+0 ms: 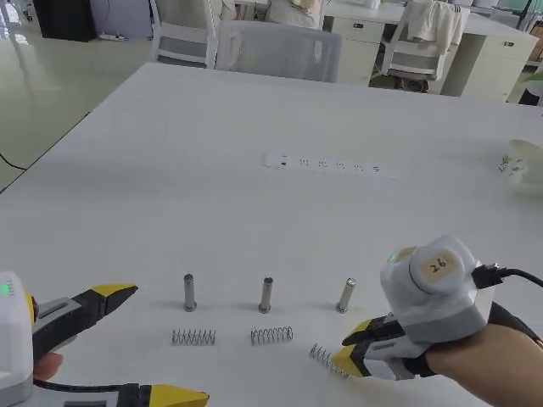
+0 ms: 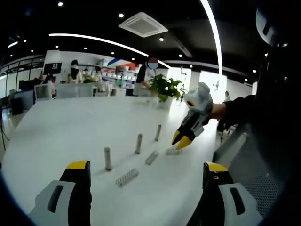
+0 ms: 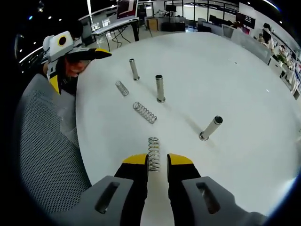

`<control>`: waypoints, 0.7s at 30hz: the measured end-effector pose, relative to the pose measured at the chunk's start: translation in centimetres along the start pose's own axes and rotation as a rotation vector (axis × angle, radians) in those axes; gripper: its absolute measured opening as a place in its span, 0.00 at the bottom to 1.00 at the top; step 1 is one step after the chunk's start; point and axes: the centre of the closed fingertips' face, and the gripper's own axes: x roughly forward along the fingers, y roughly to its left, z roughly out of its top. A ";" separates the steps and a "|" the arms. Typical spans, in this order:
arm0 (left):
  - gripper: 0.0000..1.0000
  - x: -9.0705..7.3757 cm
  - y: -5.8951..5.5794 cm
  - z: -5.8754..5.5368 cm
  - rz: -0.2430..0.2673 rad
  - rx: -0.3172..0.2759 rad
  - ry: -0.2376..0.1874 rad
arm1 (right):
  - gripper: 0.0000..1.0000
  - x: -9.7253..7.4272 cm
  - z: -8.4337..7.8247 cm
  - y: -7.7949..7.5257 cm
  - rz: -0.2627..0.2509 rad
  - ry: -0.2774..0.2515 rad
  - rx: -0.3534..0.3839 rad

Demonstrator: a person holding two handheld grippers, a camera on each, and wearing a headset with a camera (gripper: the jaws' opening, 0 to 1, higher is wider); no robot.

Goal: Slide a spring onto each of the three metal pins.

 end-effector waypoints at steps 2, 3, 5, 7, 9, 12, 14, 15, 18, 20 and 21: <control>0.96 0.0 0.0 0.0 -0.001 0.000 0.000 | 0.12 0.2 -0.3 0.2 0.006 0.012 -0.007; 0.96 0.0 0.0 0.0 -0.002 0.000 0.001 | 0.12 0.2 -0.3 0.3 0.008 0.016 -0.009; 0.96 0.0 -0.1 -0.1 -0.002 0.000 0.001 | 0.12 0.4 -0.6 0.4 0.009 0.026 -0.015; 0.96 0.1 -0.1 -0.1 -0.003 -0.001 0.000 | 0.11 0.5 -0.8 0.4 0.009 0.037 -0.022; 0.96 0.1 -0.1 -0.1 -0.004 -0.002 0.001 | 0.11 0.6 -0.9 0.5 0.011 0.043 -0.024; 0.95 0.1 -0.2 -0.1 -0.007 -0.001 0.001 | 0.10 0.8 -1.1 0.5 0.006 0.057 -0.035; 0.95 0.1 -0.2 -0.1 -0.009 -0.002 0.001 | 0.10 0.9 -1.3 0.4 0.004 0.066 -0.045; 0.94 0.1 -0.2 -0.1 -0.010 -0.002 0.001 | 0.09 0.9 -1.3 0.5 0.003 0.068 -0.048; 0.94 0.2 -0.3 -0.1 -0.011 -0.002 0.001 | 0.09 0.9 -1.5 0.4 -0.006 0.083 -0.071; 0.94 0.2 -0.3 -0.1 -0.011 -0.003 0.000 | 0.08 0.9 -1.4 0.4 -0.009 0.083 -0.078; 0.94 0.1 -0.2 -0.1 -0.011 -0.003 -0.001 | 0.08 0.9 -1.4 0.3 -0.009 0.084 -0.079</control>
